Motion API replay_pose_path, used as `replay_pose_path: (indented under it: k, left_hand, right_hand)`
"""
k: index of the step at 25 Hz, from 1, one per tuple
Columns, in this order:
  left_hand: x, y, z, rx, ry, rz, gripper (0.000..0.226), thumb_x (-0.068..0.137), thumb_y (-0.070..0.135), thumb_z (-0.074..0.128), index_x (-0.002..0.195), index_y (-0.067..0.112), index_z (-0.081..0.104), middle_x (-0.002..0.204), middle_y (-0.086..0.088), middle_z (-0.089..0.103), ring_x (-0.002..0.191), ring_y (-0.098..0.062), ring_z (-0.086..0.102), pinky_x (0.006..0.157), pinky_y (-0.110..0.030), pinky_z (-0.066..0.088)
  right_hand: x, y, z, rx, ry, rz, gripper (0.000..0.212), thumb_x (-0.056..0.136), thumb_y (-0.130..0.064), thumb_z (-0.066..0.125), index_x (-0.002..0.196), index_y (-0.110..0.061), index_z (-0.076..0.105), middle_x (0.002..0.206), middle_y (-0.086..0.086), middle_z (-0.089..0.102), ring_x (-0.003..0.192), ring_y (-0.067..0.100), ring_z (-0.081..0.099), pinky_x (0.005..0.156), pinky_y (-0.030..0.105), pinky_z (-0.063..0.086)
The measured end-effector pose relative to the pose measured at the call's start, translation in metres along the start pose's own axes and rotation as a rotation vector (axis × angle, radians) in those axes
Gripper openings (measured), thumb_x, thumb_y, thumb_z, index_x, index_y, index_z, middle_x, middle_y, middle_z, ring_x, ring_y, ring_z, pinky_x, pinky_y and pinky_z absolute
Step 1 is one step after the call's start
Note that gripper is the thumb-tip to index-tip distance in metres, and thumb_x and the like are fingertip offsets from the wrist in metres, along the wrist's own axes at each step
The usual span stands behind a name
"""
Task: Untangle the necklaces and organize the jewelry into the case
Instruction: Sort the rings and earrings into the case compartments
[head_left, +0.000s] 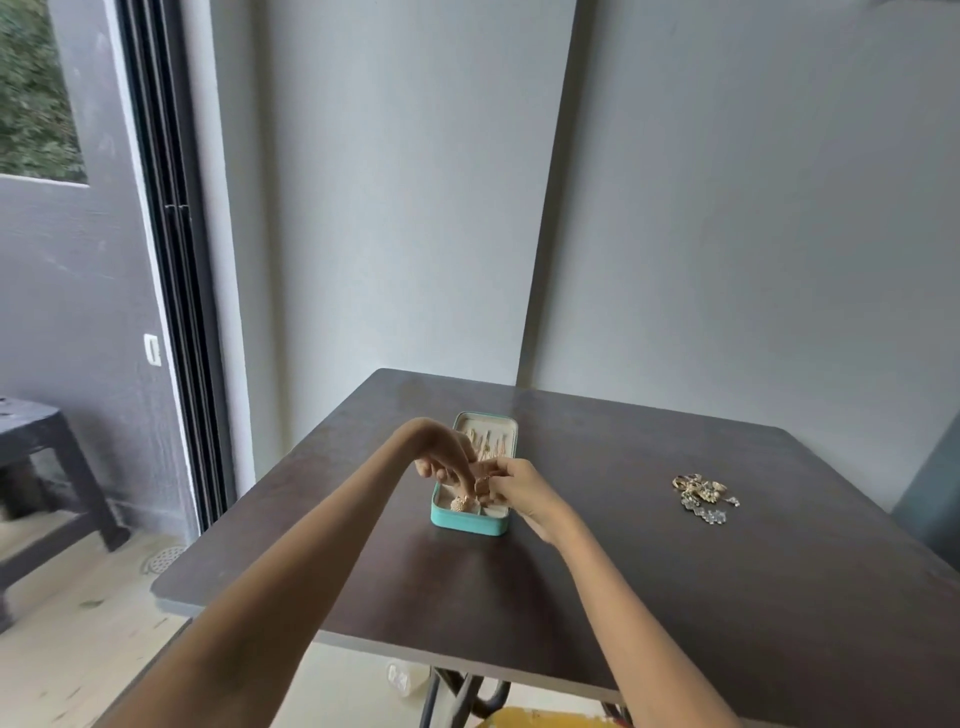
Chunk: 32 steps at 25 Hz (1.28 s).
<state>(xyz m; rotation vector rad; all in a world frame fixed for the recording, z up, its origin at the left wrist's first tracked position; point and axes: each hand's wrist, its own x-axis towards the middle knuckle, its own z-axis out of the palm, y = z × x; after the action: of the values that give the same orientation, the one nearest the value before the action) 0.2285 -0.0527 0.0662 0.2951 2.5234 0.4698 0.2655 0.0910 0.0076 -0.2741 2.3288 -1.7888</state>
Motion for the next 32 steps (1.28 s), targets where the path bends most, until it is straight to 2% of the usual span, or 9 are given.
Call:
replay_pose_path:
  k: [4, 7, 9, 12, 15, 18, 25, 29, 32]
  left_hand:
    - [0.003, -0.004, 0.002, -0.051, 0.118, -0.021, 0.043, 0.084, 0.02, 0.069, 0.124, 0.018, 0.055, 0.079, 0.003, 0.065, 0.062, -0.004, 0.059, 0.045, -0.015, 0.044]
    - [0.003, -0.007, 0.002, -0.063, 0.086, -0.049, 0.038, 0.085, 0.022, 0.069, 0.121, 0.016, 0.059, 0.092, 0.0, 0.075, 0.054, -0.002, 0.062, 0.044, -0.013, 0.044]
    - [0.003, -0.01, 0.0, -0.036, 0.097, -0.055, 0.033, 0.085, 0.025, 0.067, 0.117, 0.016, 0.062, 0.084, 0.005, 0.075, 0.046, 0.0, 0.059, 0.043, -0.011, 0.041]
    - [0.006, -0.016, -0.005, 0.03, 0.106, -0.066, 0.025, 0.085, 0.022, 0.066, 0.109, 0.013, 0.066, 0.076, 0.006, 0.071, 0.042, -0.002, 0.051, 0.038, -0.01, 0.033]
    - [0.007, -0.019, -0.005, 0.096, 0.066, -0.068, 0.02, 0.081, 0.02, 0.071, 0.1, 0.019, 0.064, 0.078, 0.005, 0.063, 0.054, -0.006, 0.048, 0.041, -0.012, 0.033]
    - [0.006, -0.016, -0.007, 0.197, 0.023, -0.049, 0.03, 0.078, 0.021, 0.075, 0.103, 0.023, 0.058, 0.078, 0.004, 0.053, 0.065, -0.009, 0.045, 0.047, -0.018, 0.035]
    - [0.019, -0.017, 0.004, 0.292, -0.031, -0.049, 0.038, 0.079, 0.018, 0.074, 0.103, 0.019, 0.044, 0.068, -0.002, 0.044, 0.056, -0.011, 0.037, 0.044, -0.02, 0.031]
    - [0.023, -0.02, 0.005, 0.272, -0.045, -0.029, 0.04, 0.079, 0.024, 0.074, 0.106, 0.016, 0.047, 0.071, -0.003, 0.044, 0.055, -0.011, 0.036, 0.043, -0.019, 0.03]
    - [0.025, -0.022, 0.007, 0.29, -0.034, -0.015, 0.038, 0.079, 0.027, 0.074, 0.105, 0.016, 0.048, 0.07, -0.001, 0.043, 0.057, -0.011, 0.036, 0.047, -0.021, 0.033]
  right_hand:
    - [0.001, -0.004, -0.005, 0.054, -0.053, 0.041, 0.031, 0.088, 0.013, 0.038, 0.101, -0.004, 0.061, 0.086, 0.006, 0.063, 0.066, 0.005, 0.062, 0.063, 0.012, 0.053]
    - [0.0, -0.007, -0.005, 0.054, -0.07, 0.062, 0.038, 0.086, 0.017, 0.032, 0.096, -0.007, 0.06, 0.094, 0.01, 0.062, 0.075, 0.01, 0.062, 0.065, 0.013, 0.054]
    - [0.001, -0.01, -0.006, 0.068, -0.072, 0.082, 0.047, 0.08, 0.021, 0.025, 0.101, -0.005, 0.057, 0.094, 0.01, 0.062, 0.077, 0.014, 0.063, 0.064, 0.016, 0.056]
    - [0.004, -0.01, -0.009, 0.118, -0.074, 0.104, 0.049, 0.077, 0.023, 0.023, 0.105, -0.003, 0.054, 0.092, 0.012, 0.062, 0.077, 0.019, 0.064, 0.064, 0.022, 0.059]
    - [0.004, -0.008, -0.01, 0.111, -0.099, 0.065, 0.03, 0.087, 0.016, 0.04, 0.103, -0.004, 0.056, 0.095, 0.013, 0.063, 0.078, 0.016, 0.064, 0.066, 0.022, 0.059]
    - [0.003, -0.006, -0.012, 0.069, -0.164, 0.029, 0.024, 0.085, 0.014, 0.05, 0.093, -0.006, 0.06, 0.092, 0.011, 0.066, 0.077, 0.013, 0.065, 0.068, 0.019, 0.057]
    - [-0.001, -0.011, -0.005, -0.167, -0.131, -0.013, 0.029, 0.082, 0.013, 0.052, 0.08, -0.015, 0.06, 0.071, 0.001, 0.059, 0.049, 0.003, 0.054, 0.051, 0.014, 0.048]
    - [0.001, -0.008, -0.006, -0.237, -0.092, -0.044, 0.014, 0.082, 0.0, 0.065, 0.086, -0.012, 0.062, 0.074, 0.001, 0.061, 0.049, 0.005, 0.053, 0.048, 0.016, 0.046]
    - [0.004, -0.01, -0.003, -0.404, -0.065, -0.047, 0.023, 0.079, 0.004, 0.063, 0.097, -0.009, 0.061, 0.084, 0.005, 0.063, 0.049, 0.01, 0.058, 0.046, 0.017, 0.048]
